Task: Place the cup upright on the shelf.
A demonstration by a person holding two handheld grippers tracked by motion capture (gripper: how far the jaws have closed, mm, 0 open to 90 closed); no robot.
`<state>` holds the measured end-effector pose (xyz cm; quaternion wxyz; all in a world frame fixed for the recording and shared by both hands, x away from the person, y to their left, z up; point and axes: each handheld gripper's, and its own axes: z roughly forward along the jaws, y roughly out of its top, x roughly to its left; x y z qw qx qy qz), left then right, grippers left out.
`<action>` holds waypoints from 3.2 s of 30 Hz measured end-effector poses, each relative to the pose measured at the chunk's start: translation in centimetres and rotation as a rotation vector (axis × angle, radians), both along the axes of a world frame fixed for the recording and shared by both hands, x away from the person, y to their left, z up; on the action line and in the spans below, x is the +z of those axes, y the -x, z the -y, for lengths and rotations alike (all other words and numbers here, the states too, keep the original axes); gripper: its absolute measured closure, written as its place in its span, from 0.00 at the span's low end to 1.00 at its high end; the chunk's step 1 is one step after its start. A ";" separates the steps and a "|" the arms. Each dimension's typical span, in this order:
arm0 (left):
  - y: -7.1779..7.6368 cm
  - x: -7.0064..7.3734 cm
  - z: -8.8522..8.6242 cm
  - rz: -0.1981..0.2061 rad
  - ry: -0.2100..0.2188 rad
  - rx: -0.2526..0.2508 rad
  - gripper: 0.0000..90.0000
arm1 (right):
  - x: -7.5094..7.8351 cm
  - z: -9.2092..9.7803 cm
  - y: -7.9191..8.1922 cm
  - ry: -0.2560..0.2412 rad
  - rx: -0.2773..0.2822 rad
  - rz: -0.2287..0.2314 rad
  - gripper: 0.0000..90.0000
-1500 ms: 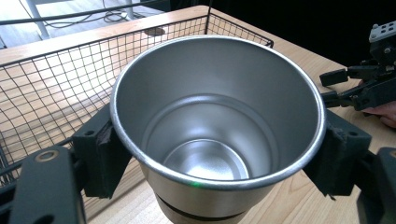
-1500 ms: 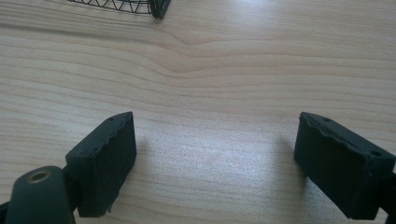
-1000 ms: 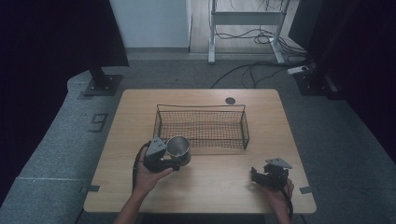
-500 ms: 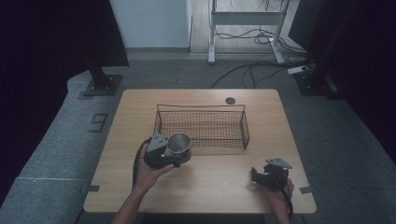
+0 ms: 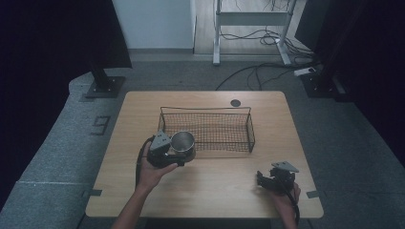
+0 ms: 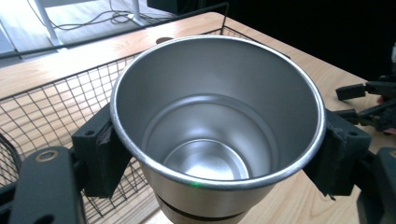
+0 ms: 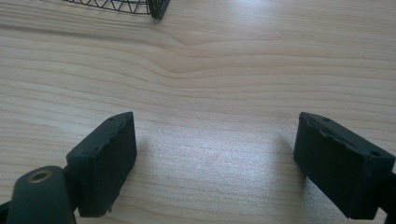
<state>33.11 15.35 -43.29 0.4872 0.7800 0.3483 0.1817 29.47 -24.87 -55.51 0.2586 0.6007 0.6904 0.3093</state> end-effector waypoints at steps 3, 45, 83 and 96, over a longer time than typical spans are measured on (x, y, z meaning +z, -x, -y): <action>-0.2 0.1 0.1 0.004 0.003 -0.001 0.21 | 0.0 0.0 0.0 0.000 0.000 0.000 0.15; -3.2 2.3 1.3 0.016 -0.022 -0.017 0.21 | 0.0 0.0 0.0 -0.001 -0.005 0.000 0.15; -6.5 2.7 1.6 -0.003 -0.058 0.013 0.21 | 0.0 0.0 0.0 0.001 -0.003 0.003 0.15; -7.5 2.9 2.1 -0.005 -0.074 0.009 0.21 | 0.0 0.0 0.0 0.002 -0.003 0.002 0.15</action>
